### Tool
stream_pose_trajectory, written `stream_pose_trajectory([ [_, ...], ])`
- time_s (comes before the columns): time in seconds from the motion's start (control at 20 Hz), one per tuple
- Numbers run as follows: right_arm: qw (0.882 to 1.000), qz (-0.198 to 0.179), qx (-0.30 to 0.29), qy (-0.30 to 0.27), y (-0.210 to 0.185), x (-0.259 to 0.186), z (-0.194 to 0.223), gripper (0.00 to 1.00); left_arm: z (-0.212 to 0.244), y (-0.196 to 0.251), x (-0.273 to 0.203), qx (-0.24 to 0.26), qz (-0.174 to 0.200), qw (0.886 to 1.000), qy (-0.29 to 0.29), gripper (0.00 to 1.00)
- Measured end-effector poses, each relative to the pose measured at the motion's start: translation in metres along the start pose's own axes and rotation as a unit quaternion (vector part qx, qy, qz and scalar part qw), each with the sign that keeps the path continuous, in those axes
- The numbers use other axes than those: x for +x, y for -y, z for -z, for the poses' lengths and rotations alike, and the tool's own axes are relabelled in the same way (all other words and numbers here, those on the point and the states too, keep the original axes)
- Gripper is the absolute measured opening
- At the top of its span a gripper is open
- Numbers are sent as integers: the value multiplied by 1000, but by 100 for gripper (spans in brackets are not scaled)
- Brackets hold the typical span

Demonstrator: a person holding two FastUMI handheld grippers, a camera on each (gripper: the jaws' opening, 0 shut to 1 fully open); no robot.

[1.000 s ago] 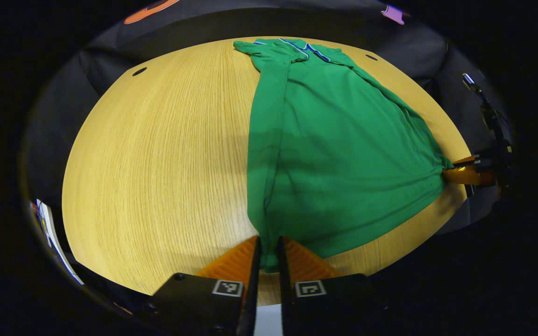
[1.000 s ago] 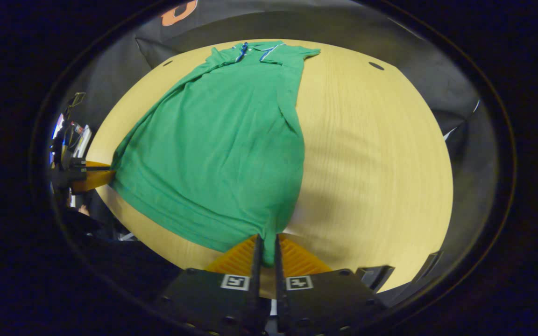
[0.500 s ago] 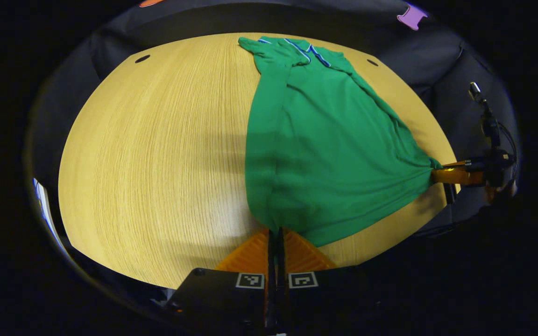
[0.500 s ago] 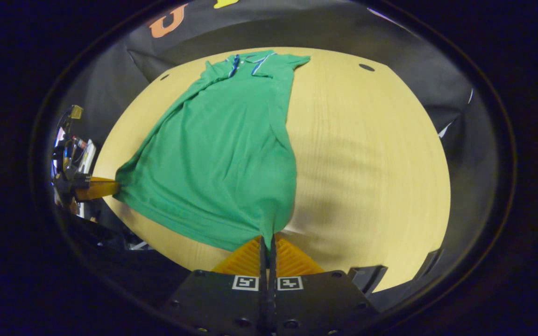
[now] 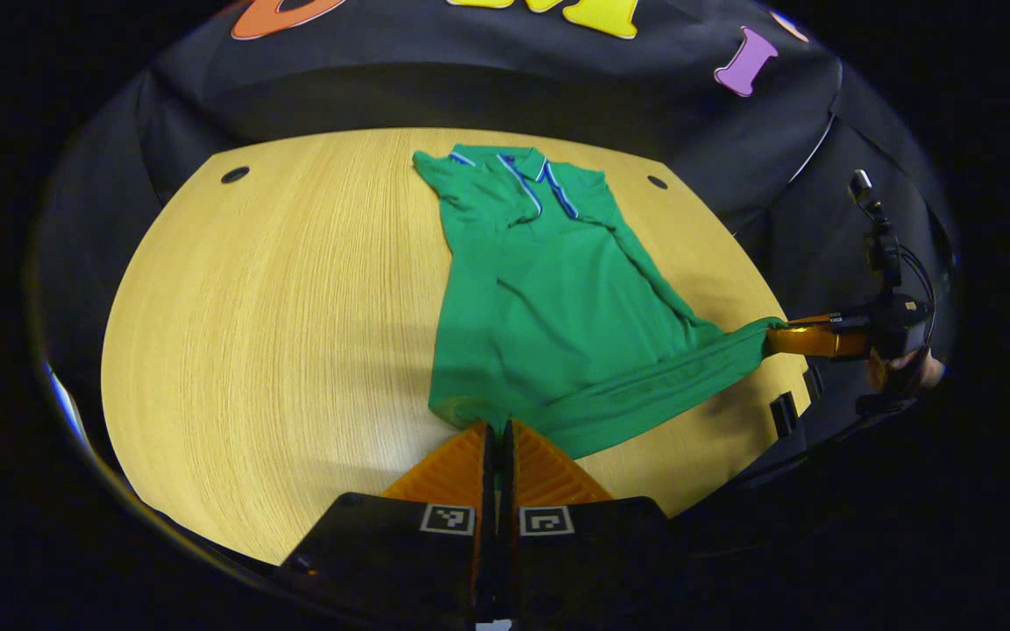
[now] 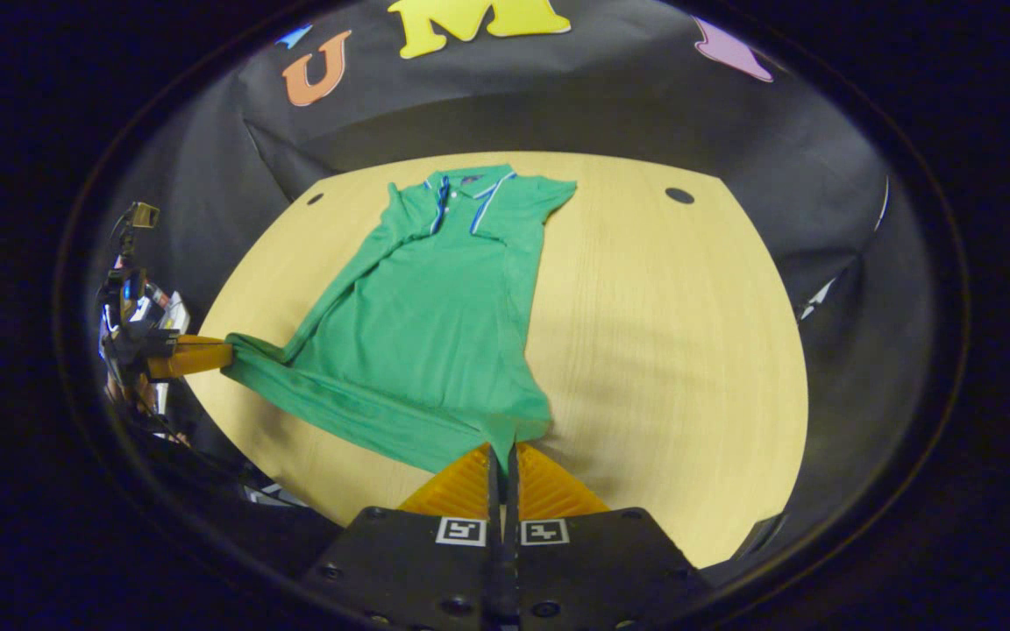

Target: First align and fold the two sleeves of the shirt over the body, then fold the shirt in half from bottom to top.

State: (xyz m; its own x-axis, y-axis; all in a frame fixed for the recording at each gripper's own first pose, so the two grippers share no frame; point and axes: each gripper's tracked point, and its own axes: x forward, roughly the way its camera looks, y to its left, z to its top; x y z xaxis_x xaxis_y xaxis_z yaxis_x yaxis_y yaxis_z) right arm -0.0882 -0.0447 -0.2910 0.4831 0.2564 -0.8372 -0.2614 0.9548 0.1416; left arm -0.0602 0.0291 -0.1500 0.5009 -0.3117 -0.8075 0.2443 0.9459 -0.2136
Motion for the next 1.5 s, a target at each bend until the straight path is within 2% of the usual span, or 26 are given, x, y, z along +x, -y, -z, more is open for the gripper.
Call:
stream_pose_trajectory([
  [0.15,999,-3,-2,43,0,-6,-35,0,-35,6,-4,18,9,999,35,6],
  [0.5,994,0,16,108,-1,-12,-108,0,-116,-4,-3,17,-20,994,106,6],
  [0.75,989,7,32,143,5,-11,-159,0,-174,-19,5,-3,-42,988,149,6],
  [0.95,987,13,32,160,12,-6,-197,0,-204,-37,14,-15,-68,985,160,6],
  [1.2,983,18,40,177,19,6,-245,0,-241,-41,31,-24,-69,982,175,6],
  [1.5,982,25,42,182,30,41,-289,0,-290,-52,67,-32,-73,977,199,6],
])
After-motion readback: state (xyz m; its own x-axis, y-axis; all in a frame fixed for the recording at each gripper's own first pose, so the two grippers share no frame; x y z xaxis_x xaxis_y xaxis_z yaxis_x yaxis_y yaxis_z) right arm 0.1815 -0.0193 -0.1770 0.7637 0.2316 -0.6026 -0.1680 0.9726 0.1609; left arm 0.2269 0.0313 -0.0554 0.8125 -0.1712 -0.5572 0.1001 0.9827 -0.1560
